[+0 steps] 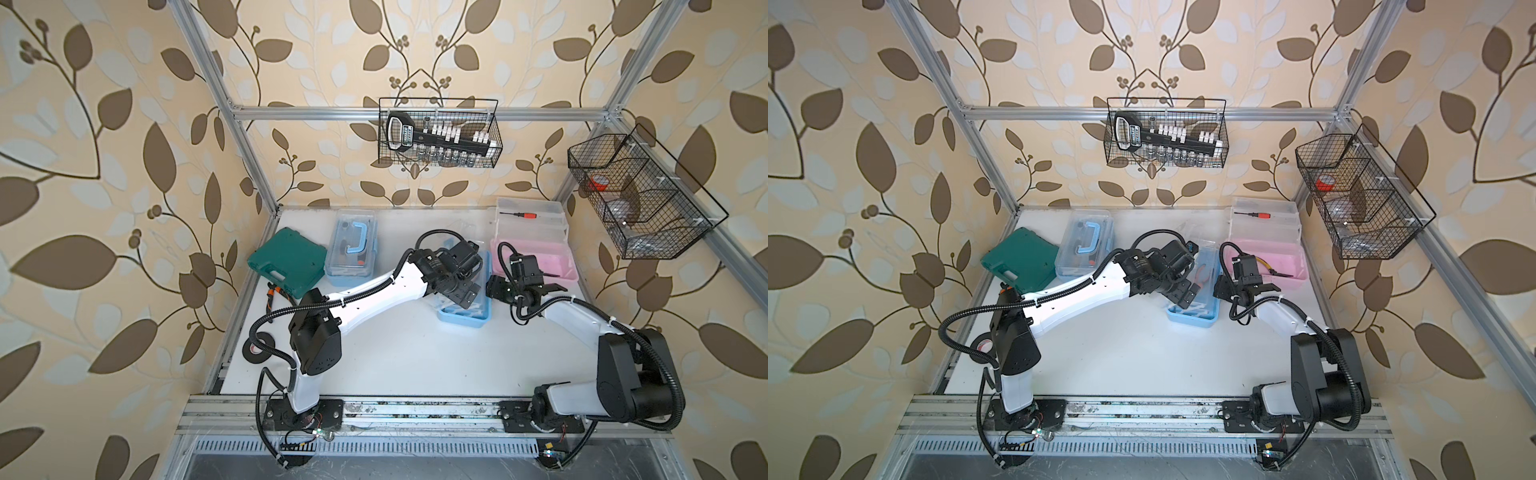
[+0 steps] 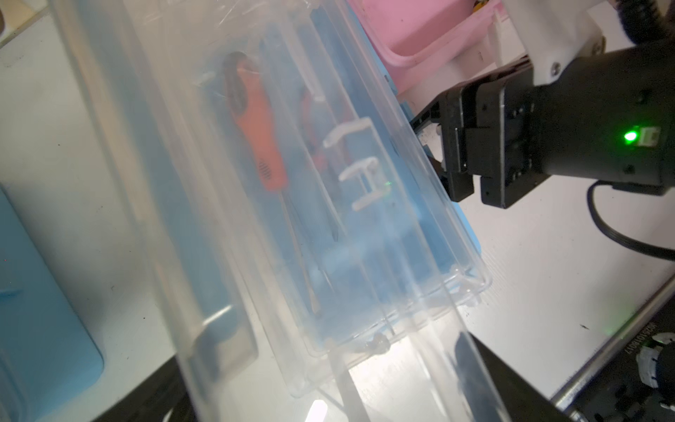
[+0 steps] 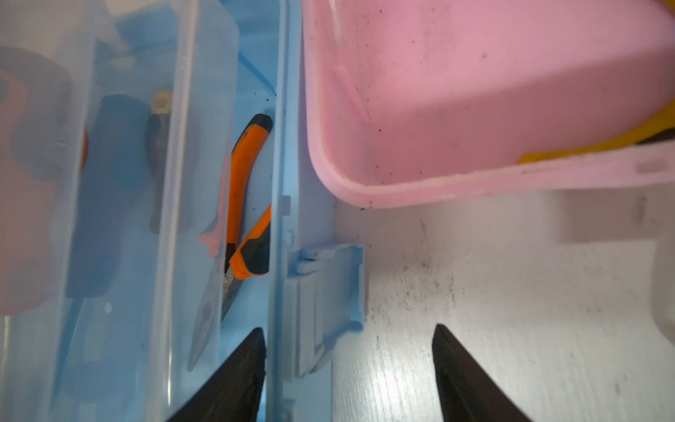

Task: Close toolboxes
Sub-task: Close the toolbox lid.

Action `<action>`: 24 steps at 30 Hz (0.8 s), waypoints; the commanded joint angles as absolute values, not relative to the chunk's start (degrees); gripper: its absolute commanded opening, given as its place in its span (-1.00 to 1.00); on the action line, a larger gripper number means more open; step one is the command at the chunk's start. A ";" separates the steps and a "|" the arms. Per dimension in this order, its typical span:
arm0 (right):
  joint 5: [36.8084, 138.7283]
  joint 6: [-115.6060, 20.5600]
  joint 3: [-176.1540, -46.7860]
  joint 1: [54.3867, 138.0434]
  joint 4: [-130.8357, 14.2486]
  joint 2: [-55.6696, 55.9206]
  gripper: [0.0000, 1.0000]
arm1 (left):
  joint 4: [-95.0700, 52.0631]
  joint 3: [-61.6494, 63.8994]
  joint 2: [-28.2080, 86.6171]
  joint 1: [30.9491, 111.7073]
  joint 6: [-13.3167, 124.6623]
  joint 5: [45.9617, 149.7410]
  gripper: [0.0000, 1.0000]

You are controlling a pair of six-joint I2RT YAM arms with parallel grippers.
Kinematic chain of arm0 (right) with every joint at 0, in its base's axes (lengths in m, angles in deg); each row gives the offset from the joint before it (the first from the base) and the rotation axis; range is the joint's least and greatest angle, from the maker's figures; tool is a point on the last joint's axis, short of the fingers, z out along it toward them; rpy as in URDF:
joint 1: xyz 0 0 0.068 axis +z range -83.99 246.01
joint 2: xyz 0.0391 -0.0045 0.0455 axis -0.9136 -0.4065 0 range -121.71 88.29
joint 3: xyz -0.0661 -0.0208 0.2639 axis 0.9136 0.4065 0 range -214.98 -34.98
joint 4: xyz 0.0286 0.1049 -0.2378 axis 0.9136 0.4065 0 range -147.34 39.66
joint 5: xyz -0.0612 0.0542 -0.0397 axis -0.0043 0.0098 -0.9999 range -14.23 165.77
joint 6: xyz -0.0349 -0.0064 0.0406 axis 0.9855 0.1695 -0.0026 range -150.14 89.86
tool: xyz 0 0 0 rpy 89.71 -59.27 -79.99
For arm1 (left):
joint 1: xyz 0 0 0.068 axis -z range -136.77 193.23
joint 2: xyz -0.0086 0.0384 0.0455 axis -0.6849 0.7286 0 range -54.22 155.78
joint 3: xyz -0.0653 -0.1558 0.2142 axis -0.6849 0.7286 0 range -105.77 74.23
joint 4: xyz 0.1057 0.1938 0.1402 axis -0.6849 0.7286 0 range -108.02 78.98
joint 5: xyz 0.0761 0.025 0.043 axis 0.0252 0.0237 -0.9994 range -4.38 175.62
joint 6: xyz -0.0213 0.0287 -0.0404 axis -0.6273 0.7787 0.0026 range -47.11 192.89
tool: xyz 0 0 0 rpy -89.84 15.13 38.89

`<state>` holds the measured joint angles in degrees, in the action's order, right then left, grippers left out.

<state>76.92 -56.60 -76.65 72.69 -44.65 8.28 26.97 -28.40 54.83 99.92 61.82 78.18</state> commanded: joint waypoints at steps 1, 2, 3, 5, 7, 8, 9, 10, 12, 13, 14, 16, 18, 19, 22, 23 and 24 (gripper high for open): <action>80.29 -57.47 -75.72 72.96 -46.63 7.35 0.32 | 22.57 -31.31 53.91 102.65 63.90 91.73 0.98; 80.92 -57.47 -75.57 72.96 -47.07 7.20 0.30 | 22.26 -31.23 53.74 102.69 63.98 92.18 0.98; 81.62 -57.55 -75.50 72.96 -47.37 7.08 0.27 | 21.99 -31.13 53.63 102.68 64.01 92.90 0.98; 84.15 -57.56 -75.22 73.12 -48.62 6.36 0.19 | 21.46 -31.01 53.53 102.72 64.19 93.92 0.98; 85.07 -57.57 -75.22 73.28 -49.04 6.07 0.18 | 21.27 -30.94 53.46 102.68 64.19 94.89 0.98; 85.60 -57.60 -75.23 73.45 -49.45 5.80 0.16 | 21.19 -30.89 53.38 102.72 64.11 95.03 0.98; 86.16 -57.50 -75.21 73.67 -49.74 5.59 0.16 | 21.10 -30.42 53.09 102.66 64.02 95.30 0.98; 87.35 -57.39 -75.32 74.19 -50.35 5.07 0.15 | 20.93 -29.86 52.75 102.65 63.93 95.29 0.98; 89.35 -57.63 -76.08 77.40 -52.48 3.52 0.13 | 20.47 -27.41 51.08 102.65 63.93 93.99 0.98; 89.37 -57.94 -76.63 78.68 -52.93 2.95 0.12 | 20.47 -26.56 50.53 102.65 63.91 93.24 0.98; 89.76 -58.28 -77.23 79.98 -53.47 2.19 0.12 | 20.57 -25.88 49.97 102.69 63.92 92.55 0.98; 90.63 -59.43 -78.40 82.17 -54.67 0.47 0.12 | 20.71 -24.63 49.16 102.64 64.01 91.23 0.98; 90.89 -60.65 -79.88 84.40 -55.89 -1.48 0.11 | 21.26 -23.71 48.44 102.70 64.27 89.73 0.98; 90.93 -61.03 -80.54 85.30 -56.45 -2.22 0.12 | 21.40 -23.18 48.06 102.65 64.31 88.95 0.98; 90.71 -61.75 -83.19 88.04 -57.60 -4.65 0.12 | 21.49 -21.69 46.85 102.72 64.70 86.56 0.98; 90.71 -62.02 -84.23 88.88 -57.77 -5.47 0.12 | 21.51 -21.28 46.51 102.67 64.80 85.71 0.98; 90.80 -62.04 -85.26 89.49 -57.61 -6.30 0.12 | 21.64 -20.86 46.21 102.69 65.11 85.07 0.98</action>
